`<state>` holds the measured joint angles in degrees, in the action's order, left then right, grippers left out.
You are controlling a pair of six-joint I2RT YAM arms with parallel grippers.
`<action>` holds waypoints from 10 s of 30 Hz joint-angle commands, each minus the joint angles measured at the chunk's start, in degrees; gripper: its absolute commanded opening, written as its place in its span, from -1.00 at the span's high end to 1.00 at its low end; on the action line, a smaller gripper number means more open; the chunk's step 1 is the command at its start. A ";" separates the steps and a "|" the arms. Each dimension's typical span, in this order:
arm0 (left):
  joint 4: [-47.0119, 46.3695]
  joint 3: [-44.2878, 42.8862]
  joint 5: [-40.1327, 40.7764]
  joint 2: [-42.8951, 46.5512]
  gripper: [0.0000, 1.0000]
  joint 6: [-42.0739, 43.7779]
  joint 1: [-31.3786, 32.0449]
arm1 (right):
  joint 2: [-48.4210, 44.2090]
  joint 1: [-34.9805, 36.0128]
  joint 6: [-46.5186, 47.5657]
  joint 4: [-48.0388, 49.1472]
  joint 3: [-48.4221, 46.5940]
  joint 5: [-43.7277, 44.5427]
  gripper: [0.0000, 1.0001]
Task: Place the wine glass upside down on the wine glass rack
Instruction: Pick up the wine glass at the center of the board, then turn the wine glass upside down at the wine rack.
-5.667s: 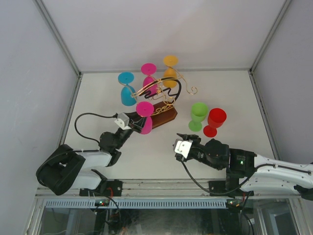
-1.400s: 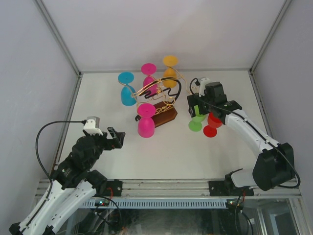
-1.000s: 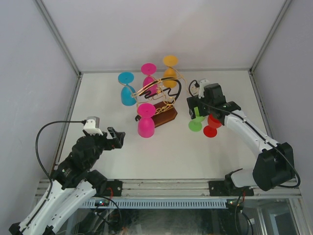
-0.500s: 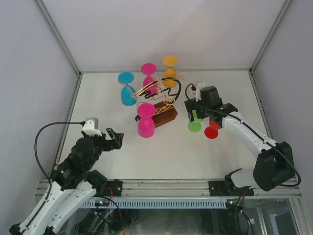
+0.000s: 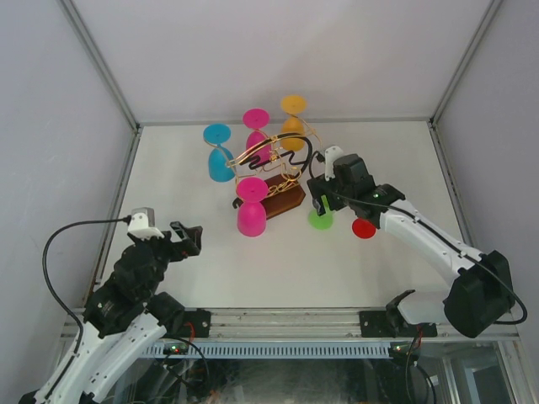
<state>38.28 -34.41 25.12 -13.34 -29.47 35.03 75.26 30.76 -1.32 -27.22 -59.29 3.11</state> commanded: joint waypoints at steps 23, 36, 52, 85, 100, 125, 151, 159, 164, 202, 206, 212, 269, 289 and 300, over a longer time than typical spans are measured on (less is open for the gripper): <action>-2.43 -10.45 -7.12 -1.08 -0.90 2.28 3.10 | -20.08 8.80 -9.44 -6.75 -0.65 -3.72 -0.49; -7.56 -16.31 27.05 -20.68 -0.96 -0.85 46.23 | -24.31 8.23 -11.48 -9.59 -0.86 -6.99 -0.48; -27.92 -21.48 6.63 -38.85 -0.99 2.31 41.92 | -33.54 6.36 -17.39 -12.07 -3.75 -11.45 -0.43; -34.67 -21.65 -2.58 -43.87 0.17 -3.85 36.69 | -44.53 6.15 -26.28 -4.56 -5.05 -14.28 -0.36; -32.75 -20.88 2.78 -40.90 1.00 3.39 36.25 | -46.75 6.15 -19.03 -7.99 -5.64 -19.55 -0.88; -7.55 -24.38 -12.95 -34.26 1.00 38.99 36.25 | -49.42 8.00 7.43 21.62 12.04 -24.46 -1.00; -2.67 -33.33 5.13 -40.56 1.00 53.99 43.77 | -31.02 22.07 6.54 17.09 8.23 -23.16 -0.25; -4.76 -35.11 8.62 -40.02 1.00 57.27 45.25 | -30.52 22.13 -19.74 15.92 7.87 -20.64 -0.04; -5.25 -36.10 8.00 -40.79 1.00 58.33 46.13 | -28.31 23.35 -23.17 20.05 7.86 -23.95 -0.04; -8.76 -35.29 13.34 -40.63 0.69 58.10 47.33 | -20.28 24.81 -21.12 31.59 10.20 -20.63 1.00; -8.86 -35.60 13.55 -40.30 0.40 57.21 47.33 | -20.54 25.58 -19.46 33.19 10.18 -20.06 1.00; -8.81 -35.32 12.30 -39.10 0.23 54.88 47.33 | -21.64 27.90 -16.48 31.80 10.15 -13.99 1.00; -4.26 -15.38 -19.23 -10.13 -0.28 23.96 -3.36 | -9.46 0.65 -7.82 73.92 27.38 -13.52 1.00; -4.91 -12.02 -17.91 -6.91 -0.29 23.74 -3.38 | -0.21 -0.26 -5.98 78.09 22.61 -17.56 1.00; -4.27 -12.43 -18.78 -7.84 -0.29 23.44 -3.37 | 2.14 -0.18 -5.38 77.29 20.32 -21.99 1.00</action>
<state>34.94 -46.83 7.09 -20.69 -6.46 32.05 77.19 30.76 -7.62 46.89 -36.27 -15.86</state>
